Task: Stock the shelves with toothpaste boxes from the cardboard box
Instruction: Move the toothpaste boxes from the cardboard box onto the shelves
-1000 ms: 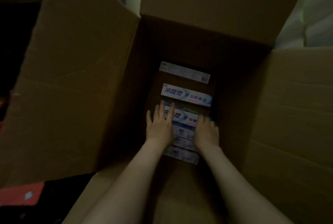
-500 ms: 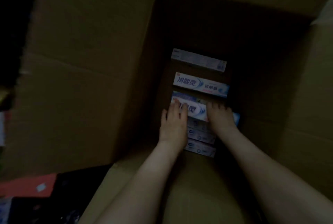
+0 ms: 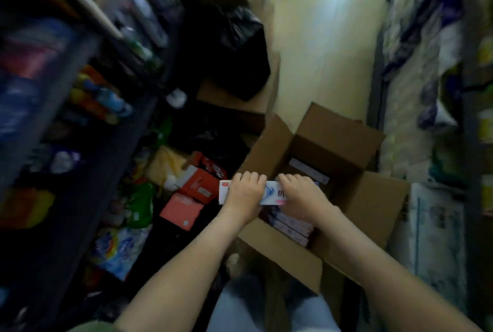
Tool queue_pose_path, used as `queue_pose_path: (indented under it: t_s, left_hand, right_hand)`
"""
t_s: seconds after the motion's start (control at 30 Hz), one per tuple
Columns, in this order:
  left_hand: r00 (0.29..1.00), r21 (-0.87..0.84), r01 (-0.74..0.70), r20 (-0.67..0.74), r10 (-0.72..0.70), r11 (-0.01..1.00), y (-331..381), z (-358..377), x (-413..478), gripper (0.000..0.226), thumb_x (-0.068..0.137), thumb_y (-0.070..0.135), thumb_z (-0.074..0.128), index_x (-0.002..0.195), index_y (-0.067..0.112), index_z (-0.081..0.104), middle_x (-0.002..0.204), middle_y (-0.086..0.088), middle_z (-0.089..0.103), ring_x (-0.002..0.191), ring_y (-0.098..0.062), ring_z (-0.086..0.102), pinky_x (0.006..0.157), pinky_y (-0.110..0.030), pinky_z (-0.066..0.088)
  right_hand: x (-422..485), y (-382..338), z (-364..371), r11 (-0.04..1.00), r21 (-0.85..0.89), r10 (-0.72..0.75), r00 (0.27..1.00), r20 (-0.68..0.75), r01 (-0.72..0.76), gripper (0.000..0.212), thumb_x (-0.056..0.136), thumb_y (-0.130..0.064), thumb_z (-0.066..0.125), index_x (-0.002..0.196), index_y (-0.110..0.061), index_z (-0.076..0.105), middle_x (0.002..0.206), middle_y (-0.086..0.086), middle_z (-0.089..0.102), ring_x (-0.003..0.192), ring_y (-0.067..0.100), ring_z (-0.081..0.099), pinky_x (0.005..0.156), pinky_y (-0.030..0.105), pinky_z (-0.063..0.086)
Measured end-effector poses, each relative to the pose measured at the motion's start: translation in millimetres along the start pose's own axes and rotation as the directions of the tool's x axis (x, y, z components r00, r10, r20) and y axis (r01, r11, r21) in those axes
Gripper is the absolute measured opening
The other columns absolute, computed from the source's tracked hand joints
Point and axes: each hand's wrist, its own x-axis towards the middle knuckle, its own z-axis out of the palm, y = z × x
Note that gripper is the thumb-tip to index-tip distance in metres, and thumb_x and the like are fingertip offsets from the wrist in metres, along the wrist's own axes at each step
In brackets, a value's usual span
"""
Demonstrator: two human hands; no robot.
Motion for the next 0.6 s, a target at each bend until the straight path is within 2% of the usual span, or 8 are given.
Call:
queue_pose_path:
  t_s: [0.07, 0.1, 0.13, 0.2, 0.27, 0.37, 0.47, 0.6]
  left_hand:
    - [0.998, -0.001, 0.06, -0.034, -0.06, 0.998, -27, -35, -39, 0.06, 0.06, 0.044, 0.08, 0.106, 0.013, 0.058, 0.094, -0.006, 0.061, 0.085, -0.024, 0.059, 0.073, -0.033, 0.045]
    - [0.993, -0.019, 0.091, -0.071, -0.092, 0.996, -43, -45, -60, 0.061, 0.058, 0.044, 0.081, 0.105, 0.012, 0.059, 0.092, -0.006, 0.061, 0.082, -0.024, 0.06, 0.071, -0.032, 0.046]
    - [0.987, -0.053, 0.145, -0.068, -0.148, 0.988, -58, -56, -81, 0.06, 0.064, 0.042, 0.079, 0.11, 0.011, 0.057, 0.097, -0.008, 0.06, 0.086, -0.025, 0.06, 0.073, -0.033, 0.046]
    - [0.953, -0.079, 0.25, -0.154, -0.26, 0.965, -92, -72, -123, 0.059, 0.072, 0.038, 0.074, 0.118, 0.007, 0.053, 0.103, -0.011, 0.058, 0.091, -0.03, 0.061, 0.075, -0.037, 0.046]
    - [0.906, -0.089, 0.365, -0.192, -0.376, 0.927, -122, -82, -167, 0.058, 0.072, 0.042, 0.074, 0.114, 0.007, 0.055, 0.099, -0.01, 0.058, 0.086, -0.031, 0.062, 0.071, -0.036, 0.045]
    - [0.813, -0.129, 0.51, -0.252, -0.525, 0.851, -160, -91, -233, 0.062, 0.077, 0.051, 0.067, 0.119, 0.009, 0.049, 0.106, -0.008, 0.055, 0.093, -0.027, 0.058, 0.075, -0.035, 0.041]
    - [0.702, -0.169, 0.646, -0.251, -0.666, 0.745, -185, -94, -300, 0.065, 0.082, 0.046, 0.062, 0.132, 0.012, 0.038, 0.121, -0.007, 0.048, 0.108, -0.026, 0.051, 0.087, -0.034, 0.036]
    - [0.565, -0.249, 0.754, -0.224, -0.794, 0.607, -202, -81, -383, 0.068, 0.079, 0.04, 0.065, 0.135, 0.012, 0.037, 0.126, -0.006, 0.047, 0.116, -0.026, 0.048, 0.094, -0.035, 0.038]
  right_hand:
    - [-1, -34, -40, 0.993, -0.059, -0.107, 0.994, -0.019, 0.105, 0.062, 0.085, -0.042, 0.059, 0.137, -0.017, 0.035, 0.136, 0.004, 0.048, 0.124, 0.023, 0.046, 0.102, 0.036, 0.036]
    - [0, -53, -57, 0.984, -0.088, -0.158, 0.987, -0.022, 0.156, 0.064, 0.085, -0.047, 0.058, 0.136, -0.017, 0.036, 0.135, 0.003, 0.049, 0.124, 0.023, 0.047, 0.101, 0.036, 0.036]
    - [3, -73, -74, 0.972, -0.115, -0.21, 0.977, -0.031, 0.205, 0.064, 0.085, -0.05, 0.057, 0.136, -0.017, 0.037, 0.134, 0.002, 0.05, 0.123, 0.023, 0.047, 0.101, 0.035, 0.036]
    - [11, -115, -104, 0.936, -0.183, -0.311, 0.949, -0.043, 0.299, 0.062, 0.085, -0.05, 0.057, 0.133, -0.018, 0.037, 0.131, 0.001, 0.052, 0.121, 0.023, 0.048, 0.1, 0.035, 0.037]
    - [19, -163, -126, 0.885, -0.254, -0.415, 0.909, -0.045, 0.391, 0.063, 0.084, -0.047, 0.057, 0.135, -0.017, 0.035, 0.13, 0.001, 0.051, 0.122, 0.023, 0.047, 0.1, 0.035, 0.036]
    - [29, -241, -146, 0.774, -0.353, -0.58, 0.812, -0.061, 0.526, 0.065, 0.083, -0.047, 0.058, 0.135, -0.015, 0.035, 0.129, 0.002, 0.051, 0.121, 0.024, 0.047, 0.099, 0.036, 0.035]
    - [29, -318, -152, 0.664, -0.382, -0.708, 0.705, -0.043, 0.643, 0.059, 0.085, -0.043, 0.057, 0.132, -0.015, 0.036, 0.128, 0.003, 0.052, 0.12, 0.026, 0.046, 0.097, 0.036, 0.033]
    - [20, -408, -144, 0.515, -0.394, -0.821, 0.571, 0.031, 0.761, 0.064, 0.085, -0.044, 0.058, 0.135, -0.014, 0.033, 0.131, 0.004, 0.051, 0.122, 0.026, 0.044, 0.1, 0.037, 0.032]
